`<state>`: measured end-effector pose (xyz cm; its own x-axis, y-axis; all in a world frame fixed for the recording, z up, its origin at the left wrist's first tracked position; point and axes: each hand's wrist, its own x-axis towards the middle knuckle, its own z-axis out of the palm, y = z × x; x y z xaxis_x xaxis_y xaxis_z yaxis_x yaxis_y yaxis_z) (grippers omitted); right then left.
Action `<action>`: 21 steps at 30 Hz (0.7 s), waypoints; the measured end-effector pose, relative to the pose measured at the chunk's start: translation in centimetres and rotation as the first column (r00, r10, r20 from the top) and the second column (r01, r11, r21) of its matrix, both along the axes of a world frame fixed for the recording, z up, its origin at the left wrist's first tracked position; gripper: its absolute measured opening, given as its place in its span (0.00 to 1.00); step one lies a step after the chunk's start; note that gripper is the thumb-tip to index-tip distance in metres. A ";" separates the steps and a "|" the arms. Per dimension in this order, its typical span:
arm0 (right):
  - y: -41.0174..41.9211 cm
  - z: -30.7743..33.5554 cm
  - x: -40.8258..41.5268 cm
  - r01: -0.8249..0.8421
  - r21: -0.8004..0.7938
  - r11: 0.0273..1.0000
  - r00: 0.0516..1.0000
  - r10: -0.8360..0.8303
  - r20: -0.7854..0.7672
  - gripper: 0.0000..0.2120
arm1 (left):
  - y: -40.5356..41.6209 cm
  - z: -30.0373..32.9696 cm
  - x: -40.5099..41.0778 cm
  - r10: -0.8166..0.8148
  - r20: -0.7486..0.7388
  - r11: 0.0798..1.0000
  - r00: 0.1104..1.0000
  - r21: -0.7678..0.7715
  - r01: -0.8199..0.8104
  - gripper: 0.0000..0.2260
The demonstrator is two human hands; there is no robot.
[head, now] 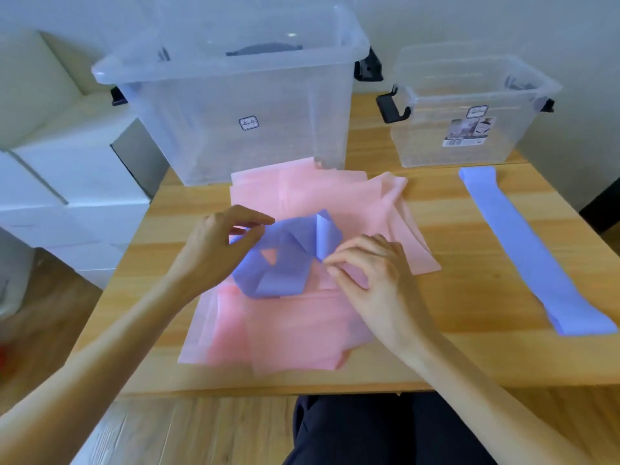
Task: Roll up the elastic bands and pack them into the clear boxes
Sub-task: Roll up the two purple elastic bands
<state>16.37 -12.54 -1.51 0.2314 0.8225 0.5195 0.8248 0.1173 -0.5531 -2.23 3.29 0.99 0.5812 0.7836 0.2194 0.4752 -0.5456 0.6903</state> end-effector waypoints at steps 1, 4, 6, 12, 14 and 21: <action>0.6 0.1 0.1 0.039 -0.005 0.999 0.999 -0.039 -0.028 0.07 | -0.3 -0.2 -0.2 0.000 -0.009 1.000 1.000 0.001 0.000 0.11; 2.3 0.6 0.6 0.116 -0.086 0.990 0.981 -0.128 -0.148 0.16 | -1.7 -0.8 -0.4 -0.007 -0.075 0.999 0.997 0.041 0.010 0.06; 3.5 1.0 0.9 0.122 -0.196 0.973 0.969 -0.160 -0.187 0.21 | -2.3 -1.4 -0.2 -0.004 -0.080 0.997 0.997 0.072 0.010 0.07; 4.0 1.9 2.1 -0.025 -0.252 0.967 0.848 -0.113 -0.517 0.07 | -2.2 -1.5 2.0 -0.033 -0.060 0.995 0.998 0.097 0.038 0.16; 3.3 2.2 2.7 -0.047 -0.245 0.968 0.750 -0.128 -0.648 0.08 | -2.1 -1.1 2.8 -0.011 -0.053 0.997 0.999 0.073 0.015 0.15; 1.1 3.7 4.0 -0.131 0.002 0.991 0.407 0.056 -0.912 0.14 | -3.4 0.4 3.4 -0.080 0.087 0.993 0.993 -0.079 0.087 0.12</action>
<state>20.37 -11.46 2.16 0.4557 0.8901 0.0043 -0.1794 0.0966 -0.9790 1.17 -0.15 1.34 0.6276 0.7508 0.2059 0.3695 -0.5201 0.7701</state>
